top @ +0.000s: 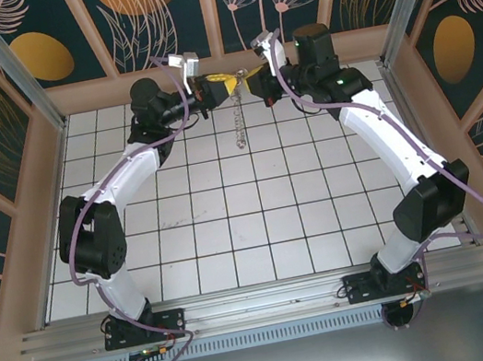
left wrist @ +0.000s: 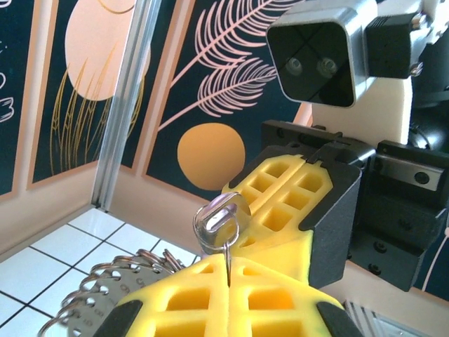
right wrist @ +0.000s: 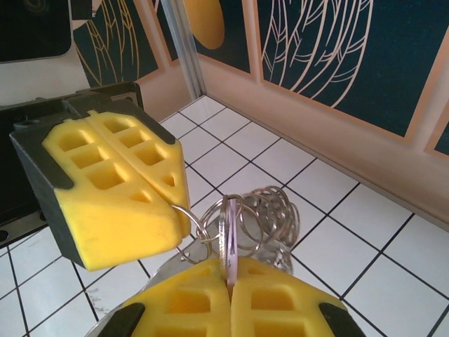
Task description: Put the keys on the keyring
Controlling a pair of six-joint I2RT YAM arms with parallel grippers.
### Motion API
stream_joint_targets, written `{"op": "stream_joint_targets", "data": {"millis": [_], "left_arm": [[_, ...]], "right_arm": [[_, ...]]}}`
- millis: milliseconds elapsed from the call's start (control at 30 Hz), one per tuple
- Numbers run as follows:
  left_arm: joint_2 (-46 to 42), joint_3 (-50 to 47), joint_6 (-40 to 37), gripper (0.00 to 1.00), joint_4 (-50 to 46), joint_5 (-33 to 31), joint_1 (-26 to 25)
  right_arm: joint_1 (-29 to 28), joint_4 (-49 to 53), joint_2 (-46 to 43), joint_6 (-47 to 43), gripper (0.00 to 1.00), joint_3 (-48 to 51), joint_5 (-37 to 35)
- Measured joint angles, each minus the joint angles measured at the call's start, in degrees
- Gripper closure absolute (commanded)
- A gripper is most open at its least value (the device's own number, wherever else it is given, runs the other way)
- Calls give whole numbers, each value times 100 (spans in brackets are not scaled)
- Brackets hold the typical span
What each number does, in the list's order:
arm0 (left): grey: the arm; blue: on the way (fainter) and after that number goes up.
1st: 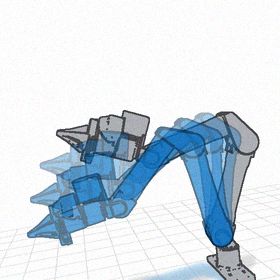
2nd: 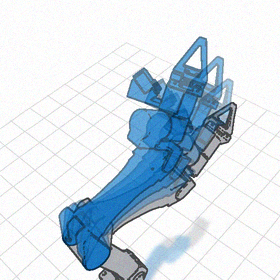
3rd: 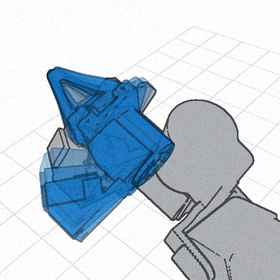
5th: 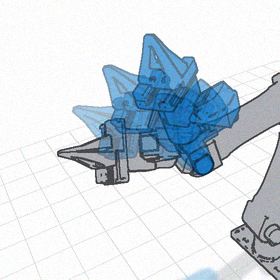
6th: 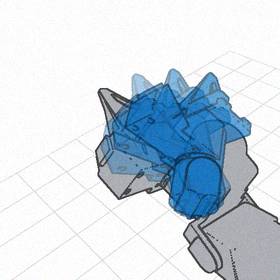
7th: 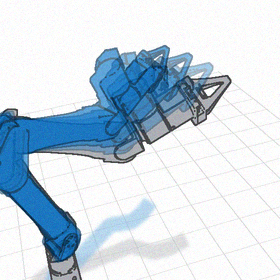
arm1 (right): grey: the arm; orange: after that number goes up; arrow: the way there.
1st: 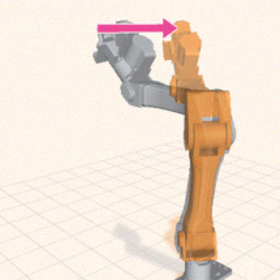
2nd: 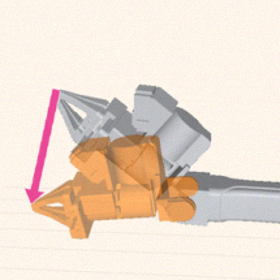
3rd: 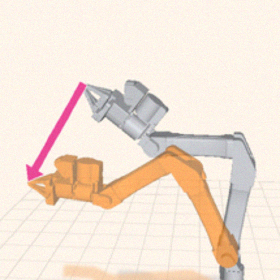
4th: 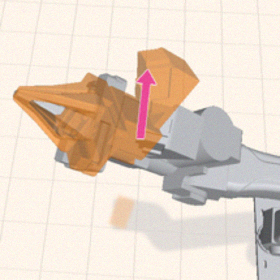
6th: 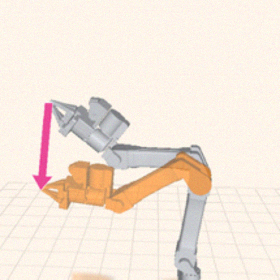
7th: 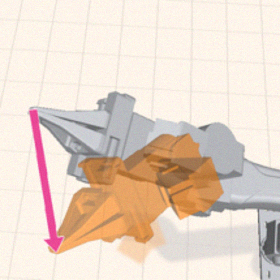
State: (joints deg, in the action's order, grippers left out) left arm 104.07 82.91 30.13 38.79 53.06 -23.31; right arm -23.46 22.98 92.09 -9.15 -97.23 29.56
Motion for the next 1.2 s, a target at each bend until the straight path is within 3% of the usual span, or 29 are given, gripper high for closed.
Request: {"op": "stream_joint_targets", "data": {"millis": [533,667,900,1200], "left_arm": [[0,149,-651,100,-780,-258,-50],[0,149,-654,88,-800,-413,-66],[-79,125,-612,54,-802,-656,-66],[-632,-267,-638,26,-844,-1279,-22]], "right_arm": [[-76,289,142,-153,100,-142,-527],[-103,396,221,-179,100,-254,-730],[-85,479,455,-256,100,-466,-1108],[-85,603,846,-258,100,-590,-1266]]}}
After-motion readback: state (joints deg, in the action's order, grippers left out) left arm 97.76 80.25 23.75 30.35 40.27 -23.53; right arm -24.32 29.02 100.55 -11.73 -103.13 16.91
